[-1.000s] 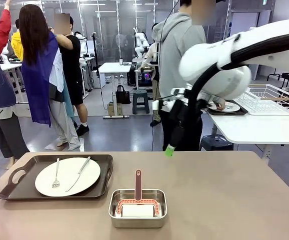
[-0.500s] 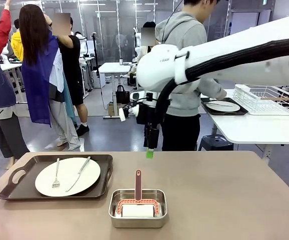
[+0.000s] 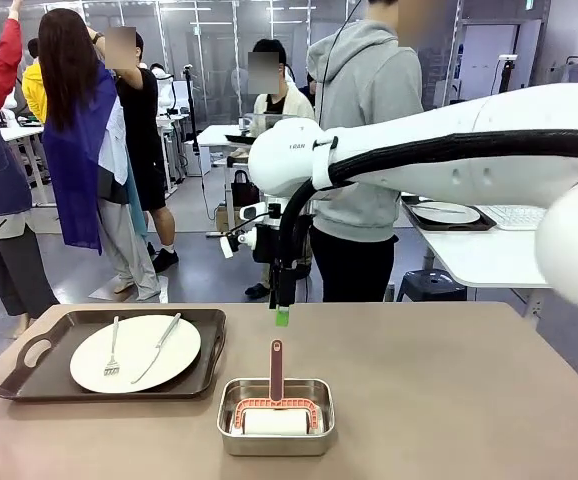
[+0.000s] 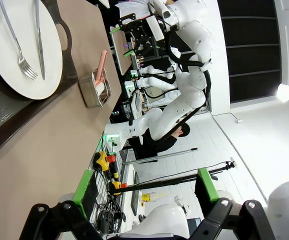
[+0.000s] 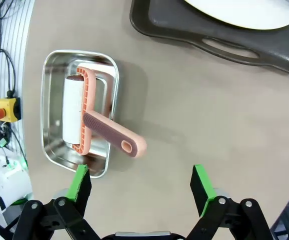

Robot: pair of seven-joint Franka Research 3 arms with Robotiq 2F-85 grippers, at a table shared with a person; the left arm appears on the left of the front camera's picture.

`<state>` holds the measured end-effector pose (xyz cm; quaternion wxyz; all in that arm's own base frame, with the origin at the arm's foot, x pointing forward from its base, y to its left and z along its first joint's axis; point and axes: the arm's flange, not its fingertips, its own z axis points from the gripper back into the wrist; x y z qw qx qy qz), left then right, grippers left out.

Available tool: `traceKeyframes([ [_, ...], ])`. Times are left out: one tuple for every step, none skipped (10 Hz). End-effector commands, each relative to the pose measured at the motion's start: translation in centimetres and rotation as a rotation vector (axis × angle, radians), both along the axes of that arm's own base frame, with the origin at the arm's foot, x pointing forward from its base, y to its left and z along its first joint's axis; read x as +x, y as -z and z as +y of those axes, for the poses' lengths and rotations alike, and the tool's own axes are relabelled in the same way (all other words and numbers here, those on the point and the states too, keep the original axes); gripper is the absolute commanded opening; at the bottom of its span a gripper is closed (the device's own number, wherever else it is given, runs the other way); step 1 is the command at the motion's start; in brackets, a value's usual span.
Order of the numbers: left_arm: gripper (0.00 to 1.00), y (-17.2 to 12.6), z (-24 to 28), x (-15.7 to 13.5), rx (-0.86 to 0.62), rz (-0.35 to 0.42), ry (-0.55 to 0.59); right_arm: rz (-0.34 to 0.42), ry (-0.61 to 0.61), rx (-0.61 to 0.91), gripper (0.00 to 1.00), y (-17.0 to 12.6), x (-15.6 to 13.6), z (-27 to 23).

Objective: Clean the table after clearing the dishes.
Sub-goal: When the left (or right) Handle tray is removed, use the left hand (or right hand) to clean the left (or right) side of the table with the Lint Roller.

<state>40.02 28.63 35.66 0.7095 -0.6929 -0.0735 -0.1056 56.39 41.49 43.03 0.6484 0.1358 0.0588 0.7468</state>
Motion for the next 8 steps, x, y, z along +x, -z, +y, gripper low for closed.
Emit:
traceKeyframes([
  [1.00,-0.1,0.4,-0.3,-0.008,-0.010,-0.006,0.080,0.014,-0.045,1.00,0.6,0.8,2.3],
  [1.00,-0.1,0.4,-0.3,-0.008,-0.010,-0.006,0.135,0.028,-0.038,1.00,1.4,1.0,2.6],
  [1.00,-0.1,0.4,-0.3,-0.008,-0.010,-0.006,0.205,0.042,-0.053,1.00,2.0,1.0,2.6],
  [1.00,-0.1,0.4,-0.3,-0.008,-0.010,-0.006,0.246,0.043,-0.073,1.00,2.4,0.9,2.8],
  [1.00,-0.1,0.4,-0.3,-0.008,-0.010,-0.006,0.272,0.038,-0.084,1.00,3.2,0.5,3.2],
  [1.00,-0.1,0.4,-0.3,-0.008,-0.010,-0.006,0.300,0.030,-0.111,1.00,4.2,0.3,3.6],
  [1.00,-0.1,0.4,-0.3,-0.008,-0.010,-0.006,0.331,0.034,-0.119,1.00,5.1,0.3,3.7],
  [1.00,-0.1,0.4,-0.3,-0.008,-0.010,-0.006,0.328,0.036,-0.100,1.00,5.8,0.4,3.8],
])
